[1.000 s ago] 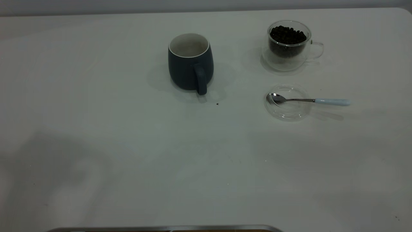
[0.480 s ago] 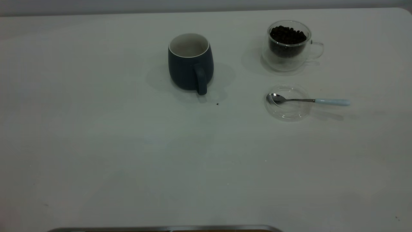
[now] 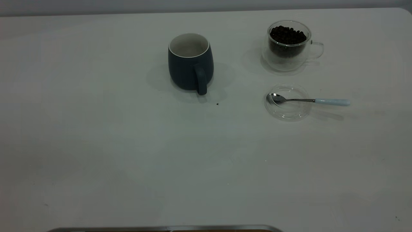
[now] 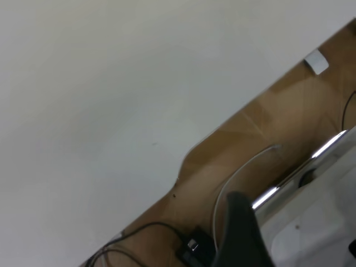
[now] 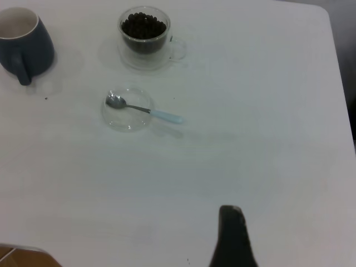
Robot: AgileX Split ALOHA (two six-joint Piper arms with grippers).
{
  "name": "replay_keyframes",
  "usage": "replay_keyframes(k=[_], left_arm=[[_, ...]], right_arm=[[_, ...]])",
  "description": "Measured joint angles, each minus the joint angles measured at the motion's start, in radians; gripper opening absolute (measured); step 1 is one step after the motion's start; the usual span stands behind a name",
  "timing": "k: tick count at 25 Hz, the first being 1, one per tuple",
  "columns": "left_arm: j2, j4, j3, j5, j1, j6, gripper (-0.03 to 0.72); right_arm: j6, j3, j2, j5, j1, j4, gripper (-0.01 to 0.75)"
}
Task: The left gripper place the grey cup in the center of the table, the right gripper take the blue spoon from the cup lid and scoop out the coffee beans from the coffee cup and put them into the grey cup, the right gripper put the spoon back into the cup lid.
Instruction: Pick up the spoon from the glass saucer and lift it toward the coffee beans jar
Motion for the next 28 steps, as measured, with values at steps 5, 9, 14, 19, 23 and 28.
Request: replay_keyframes(k=[5,9,14,19,23,28], left_arm=[[-0.094,-0.026,0.020,0.029,0.000,0.000,0.588],[-0.164,-0.028,0.022,0.035,0.000,0.000,0.588],[-0.221,-0.029,0.022,0.038,0.000,0.000,0.588],[-0.239,-0.032,0.022,0.040,0.149,0.000,0.588],[-0.242,-0.032,0.022,0.041,0.348,0.000,0.588],[-0.317,-0.032,0.022,0.042,0.452,0.000,0.588]], right_arm=[[0.000,0.000,0.000,0.000,0.000,0.000,0.588],[0.000,0.000,0.000,0.000,0.000,0.000,0.588],[0.000,0.000,0.000,0.000,0.000,0.000,0.588],[0.000,0.000,0.000,0.000,0.000,0.000,0.588],[0.000,0.000,0.000,0.000,0.000,0.000,0.588],[0.000,0.000,0.000,0.000,0.000,0.000,0.588]])
